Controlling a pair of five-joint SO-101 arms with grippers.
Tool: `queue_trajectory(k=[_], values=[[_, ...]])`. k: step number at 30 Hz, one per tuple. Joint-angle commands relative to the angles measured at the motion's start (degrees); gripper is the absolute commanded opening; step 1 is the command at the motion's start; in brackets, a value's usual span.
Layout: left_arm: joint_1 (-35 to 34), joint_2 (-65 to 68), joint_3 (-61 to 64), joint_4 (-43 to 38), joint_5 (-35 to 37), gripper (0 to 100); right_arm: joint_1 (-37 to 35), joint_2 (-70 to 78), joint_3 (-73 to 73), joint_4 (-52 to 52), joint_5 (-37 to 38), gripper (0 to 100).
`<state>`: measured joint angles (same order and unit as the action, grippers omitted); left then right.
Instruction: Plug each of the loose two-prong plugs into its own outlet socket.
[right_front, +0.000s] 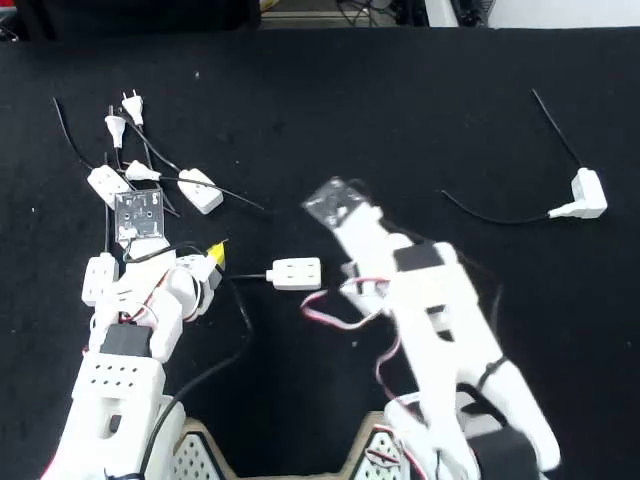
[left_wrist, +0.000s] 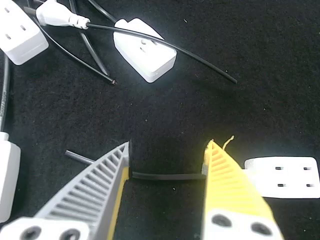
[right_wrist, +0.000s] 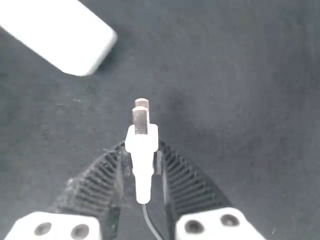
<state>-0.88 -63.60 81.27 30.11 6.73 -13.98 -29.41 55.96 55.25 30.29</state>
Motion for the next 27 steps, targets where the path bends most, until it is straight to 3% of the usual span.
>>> queue_trajectory(k=[1,8,13,22,27], values=[[-0.04,-0.88,-1.19,-0.70,-0.35,24,-7.82,-6.29,-2.77,-0.44,-3.69,1.1],[0.04,-0.88,-0.48,-3.60,0.09,24,-21.98,-7.34,5.32,-18.37,-10.55,1.1],[0.57,-0.88,-0.22,-3.96,0.26,24,-25.93,-4.88,8.13,-27.34,-15.38,1.1],[0.75,-0.88,-0.57,-3.96,6.42,25,-28.48,-3.38,8.40,-29.19,-19.69,1.1],[5.58,-0.88,-0.22,-3.96,6.24,25,-28.48,-3.38,8.40,-29.27,-24.53,1.1]])
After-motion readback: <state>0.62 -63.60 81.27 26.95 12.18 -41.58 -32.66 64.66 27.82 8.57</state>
